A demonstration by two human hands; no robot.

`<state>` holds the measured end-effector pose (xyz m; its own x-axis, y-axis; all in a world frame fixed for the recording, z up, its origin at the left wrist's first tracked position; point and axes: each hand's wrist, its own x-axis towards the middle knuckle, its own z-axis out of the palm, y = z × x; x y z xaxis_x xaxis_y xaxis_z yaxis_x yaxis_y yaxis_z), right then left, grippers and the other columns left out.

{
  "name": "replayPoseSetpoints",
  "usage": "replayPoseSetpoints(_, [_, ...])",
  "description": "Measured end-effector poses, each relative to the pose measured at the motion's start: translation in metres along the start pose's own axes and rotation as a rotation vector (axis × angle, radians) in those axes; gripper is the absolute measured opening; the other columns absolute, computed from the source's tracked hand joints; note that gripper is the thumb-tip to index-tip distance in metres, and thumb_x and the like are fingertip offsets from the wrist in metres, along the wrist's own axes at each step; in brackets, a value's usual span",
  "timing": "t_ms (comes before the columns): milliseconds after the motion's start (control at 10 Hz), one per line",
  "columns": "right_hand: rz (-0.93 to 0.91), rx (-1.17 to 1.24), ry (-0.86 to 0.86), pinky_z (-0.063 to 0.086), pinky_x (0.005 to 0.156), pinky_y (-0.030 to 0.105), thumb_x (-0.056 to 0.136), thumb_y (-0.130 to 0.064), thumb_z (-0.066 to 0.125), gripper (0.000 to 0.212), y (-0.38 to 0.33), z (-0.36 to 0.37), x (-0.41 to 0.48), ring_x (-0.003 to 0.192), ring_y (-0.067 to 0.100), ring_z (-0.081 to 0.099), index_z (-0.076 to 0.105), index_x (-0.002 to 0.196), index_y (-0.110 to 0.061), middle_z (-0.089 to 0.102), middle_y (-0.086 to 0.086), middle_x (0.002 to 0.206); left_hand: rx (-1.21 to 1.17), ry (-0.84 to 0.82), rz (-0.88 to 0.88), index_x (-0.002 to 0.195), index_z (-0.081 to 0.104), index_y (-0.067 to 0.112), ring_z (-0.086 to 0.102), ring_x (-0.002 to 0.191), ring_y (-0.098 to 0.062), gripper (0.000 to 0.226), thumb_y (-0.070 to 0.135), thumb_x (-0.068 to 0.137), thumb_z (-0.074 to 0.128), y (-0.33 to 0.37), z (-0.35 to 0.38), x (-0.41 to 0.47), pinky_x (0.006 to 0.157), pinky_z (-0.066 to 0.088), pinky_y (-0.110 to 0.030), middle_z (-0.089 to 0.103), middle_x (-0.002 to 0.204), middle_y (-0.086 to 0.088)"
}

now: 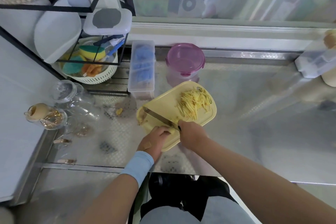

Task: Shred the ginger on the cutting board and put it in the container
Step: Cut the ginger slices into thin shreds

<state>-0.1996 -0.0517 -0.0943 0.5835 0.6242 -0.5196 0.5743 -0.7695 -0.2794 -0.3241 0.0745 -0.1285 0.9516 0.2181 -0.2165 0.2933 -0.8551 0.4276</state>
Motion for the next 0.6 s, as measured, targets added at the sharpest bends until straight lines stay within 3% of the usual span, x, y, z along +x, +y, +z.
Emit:
replayPoseSetpoints(100, [-0.056, 0.045, 0.036, 0.042, 0.055, 0.032, 0.095, -0.016, 0.037, 0.011, 0.006, 0.004, 0.000, 0.064, 0.023, 0.052, 0.040, 0.085, -0.021, 0.050, 0.002, 0.074, 0.022, -0.035, 0.031, 0.136, 0.051, 0.014, 0.043, 0.125, -0.022, 0.048, 0.002, 0.090, 0.056, 0.007, -0.007, -0.004, 0.099, 0.045, -0.039, 0.045, 0.139, -0.003])
replayPoseSetpoints(200, [-0.091, 0.085, 0.056, 0.035, 0.053, 0.033, 0.100, -0.029, 0.037, 0.015, 0.010, 0.005, -0.002, 0.059, 0.021, 0.045, 0.039, 0.088, -0.020, 0.047, 0.001, 0.070, -0.031, 0.160, 0.144, 0.118, 0.061, 0.019, 0.046, 0.106, -0.012, 0.060, -0.002, 0.064, 0.074, -0.012, 0.012, -0.002, 0.067, 0.058, -0.034, 0.049, 0.122, 0.006])
replayPoseSetpoints(300, [-0.126, 0.067, 0.062, 0.036, 0.056, 0.034, 0.102, -0.032, 0.035, 0.015, 0.015, 0.007, -0.002, 0.063, 0.028, 0.048, 0.038, 0.090, -0.021, 0.044, 0.000, 0.069, -0.002, 0.148, 0.134, 0.111, 0.066, 0.016, 0.046, 0.102, -0.013, 0.042, 0.010, 0.070, 0.074, -0.010, 0.012, -0.004, 0.062, 0.057, -0.030, 0.059, 0.114, 0.002])
replayPoseSetpoints(400, [-0.147, 0.077, 0.050, 0.036, 0.061, 0.034, 0.103, -0.030, 0.036, 0.014, 0.019, 0.004, -0.001, 0.071, 0.031, 0.049, 0.037, 0.091, -0.023, 0.043, 0.001, 0.072, 0.042, 0.211, 0.134, 0.099, 0.072, 0.015, 0.046, 0.095, -0.013, 0.020, 0.018, 0.082, 0.063, -0.008, 0.011, 0.005, 0.062, 0.057, -0.029, 0.065, 0.105, 0.000])
replayPoseSetpoints(500, [-0.155, 0.083, 0.049, 0.037, 0.063, 0.033, 0.103, -0.030, 0.036, 0.013, 0.018, -0.001, -0.001, 0.073, 0.030, 0.049, 0.039, 0.093, -0.023, 0.047, 0.002, 0.078, 0.009, 0.224, 0.063, 0.091, 0.073, 0.017, 0.051, 0.091, -0.015, 0.015, 0.020, 0.086, 0.059, -0.008, 0.012, 0.012, 0.061, 0.056, -0.034, 0.064, 0.100, 0.001])
replayPoseSetpoints(600, [-0.161, 0.083, 0.042, 0.038, 0.064, 0.033, 0.104, -0.030, 0.036, 0.014, 0.018, -0.004, -0.001, 0.074, 0.029, 0.049, 0.039, 0.093, -0.022, 0.048, 0.003, 0.080, -0.127, 0.205, -0.080, 0.096, 0.074, 0.016, 0.058, 0.097, -0.019, 0.018, 0.025, 0.092, 0.059, 0.001, 0.003, 0.019, 0.077, 0.048, -0.028, 0.062, 0.109, 0.001])
